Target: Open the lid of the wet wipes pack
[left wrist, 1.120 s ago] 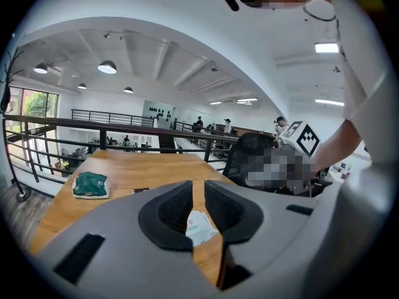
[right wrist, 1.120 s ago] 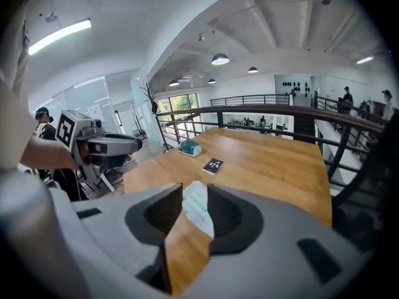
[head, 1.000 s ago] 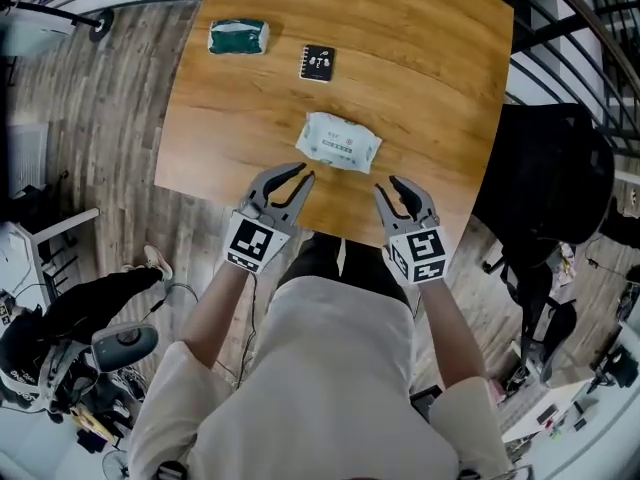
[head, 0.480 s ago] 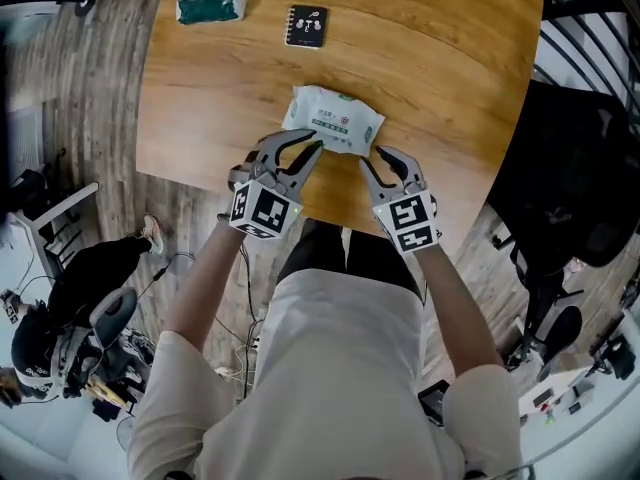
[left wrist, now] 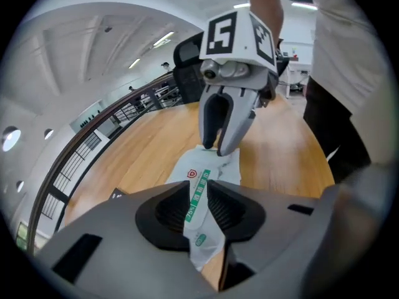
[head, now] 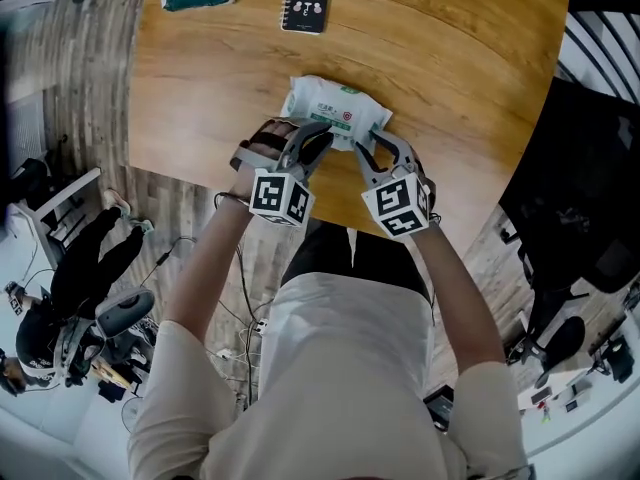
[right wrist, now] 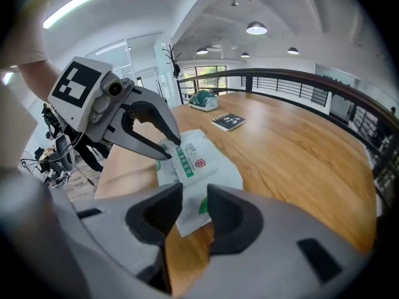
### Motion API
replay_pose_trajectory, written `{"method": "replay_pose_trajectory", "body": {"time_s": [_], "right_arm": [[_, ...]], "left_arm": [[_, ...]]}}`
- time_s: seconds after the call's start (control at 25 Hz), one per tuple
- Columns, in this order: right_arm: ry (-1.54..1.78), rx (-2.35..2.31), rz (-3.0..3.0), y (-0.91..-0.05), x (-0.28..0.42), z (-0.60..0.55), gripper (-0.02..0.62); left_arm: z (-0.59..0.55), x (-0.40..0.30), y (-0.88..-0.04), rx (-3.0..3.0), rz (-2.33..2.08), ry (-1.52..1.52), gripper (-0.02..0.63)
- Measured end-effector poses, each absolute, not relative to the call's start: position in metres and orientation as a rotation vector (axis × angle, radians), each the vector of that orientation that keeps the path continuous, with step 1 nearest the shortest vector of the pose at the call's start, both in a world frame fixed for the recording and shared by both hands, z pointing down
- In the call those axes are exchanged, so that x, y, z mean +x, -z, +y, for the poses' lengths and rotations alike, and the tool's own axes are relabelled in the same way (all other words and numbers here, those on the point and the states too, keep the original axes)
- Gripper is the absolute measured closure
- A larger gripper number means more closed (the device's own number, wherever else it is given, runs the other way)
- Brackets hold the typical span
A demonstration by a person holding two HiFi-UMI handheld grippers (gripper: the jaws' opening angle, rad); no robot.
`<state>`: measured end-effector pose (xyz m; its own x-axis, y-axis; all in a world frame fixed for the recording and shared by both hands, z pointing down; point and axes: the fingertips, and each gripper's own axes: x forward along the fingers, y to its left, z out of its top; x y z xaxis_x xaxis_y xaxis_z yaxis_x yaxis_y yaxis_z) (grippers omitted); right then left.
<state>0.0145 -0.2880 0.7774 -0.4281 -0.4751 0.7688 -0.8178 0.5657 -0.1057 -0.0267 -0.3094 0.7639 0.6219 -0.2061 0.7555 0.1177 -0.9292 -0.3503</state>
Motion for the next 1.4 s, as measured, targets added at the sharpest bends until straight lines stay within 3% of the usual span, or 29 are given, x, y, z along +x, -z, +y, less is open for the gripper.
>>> {"method": "replay_pose_trajectory", "body": {"time_s": [1.24,1.4], "right_arm": [[-0.601,0.942,-2.077,-0.800,0.008,-0.290,0.486],[-0.604,0.938,-2.077,-0.800,0.008,-0.290,0.485]], "left_arm": [[-0.306,-0.021,-0.774,-2.304,-0.174,1.288,0.513],[-0.315,-0.015,-0.757,-2.384,-0.137,1.249,0.541]]}}
